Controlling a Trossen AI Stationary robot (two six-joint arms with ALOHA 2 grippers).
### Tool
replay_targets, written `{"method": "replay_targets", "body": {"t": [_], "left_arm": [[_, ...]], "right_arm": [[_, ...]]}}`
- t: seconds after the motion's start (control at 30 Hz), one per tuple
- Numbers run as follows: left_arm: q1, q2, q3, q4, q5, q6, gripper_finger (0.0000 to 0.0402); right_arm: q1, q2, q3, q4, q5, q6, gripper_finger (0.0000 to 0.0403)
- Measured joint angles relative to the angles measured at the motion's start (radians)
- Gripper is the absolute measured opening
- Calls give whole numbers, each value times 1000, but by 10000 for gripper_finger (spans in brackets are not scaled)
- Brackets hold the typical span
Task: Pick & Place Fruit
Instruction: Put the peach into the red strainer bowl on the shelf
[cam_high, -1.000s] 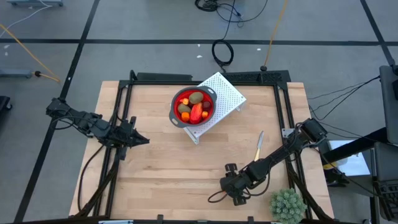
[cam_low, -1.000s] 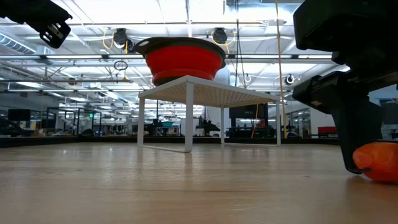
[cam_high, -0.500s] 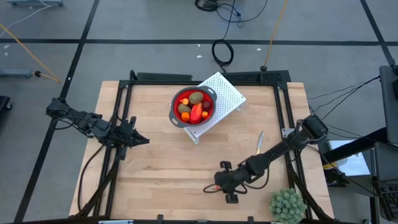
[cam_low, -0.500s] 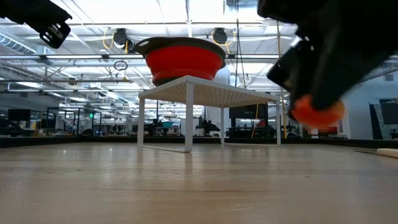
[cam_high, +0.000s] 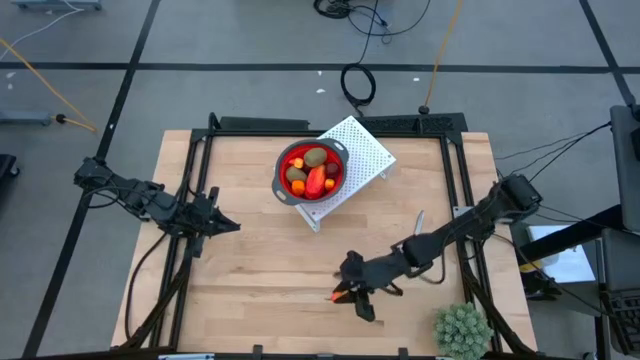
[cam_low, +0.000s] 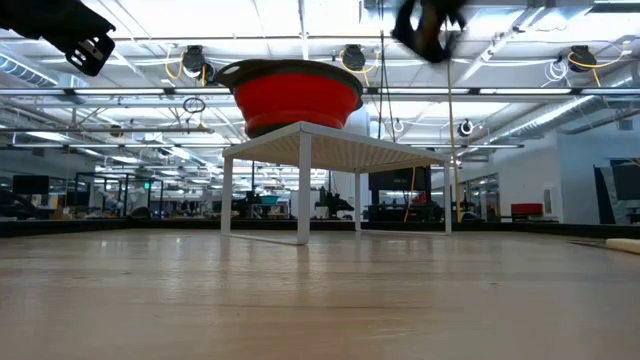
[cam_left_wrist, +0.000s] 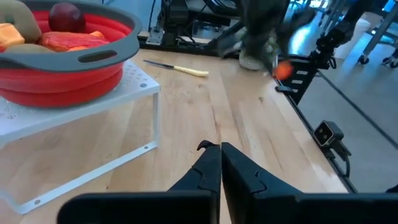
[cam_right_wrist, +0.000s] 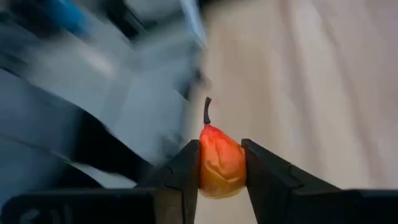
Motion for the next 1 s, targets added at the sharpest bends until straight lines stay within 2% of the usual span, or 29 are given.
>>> {"method": "replay_targets", "body": {"t": [0.17,0.3,0.43,0.67,0.83,1.0], "left_arm": [[0,0,0,0,0,39,19],[0,0,0,0,0,59,8],[0,0,0,-2,1,62,3],[0,0,0,-8,2,63,20],[0,0,0,-8,3,91,21],[0,0,0,-8,3,105,21]], "right_arm": [[-23,-57,2,235,-69,86,104],[-30,-85,2,444,-75,79,103],[-30,-86,2,654,-75,5,102],[-30,-86,2,963,-79,-160,103],[-30,-87,2,1180,-211,-319,104],[-30,-87,2,1248,-284,-415,104]]}}
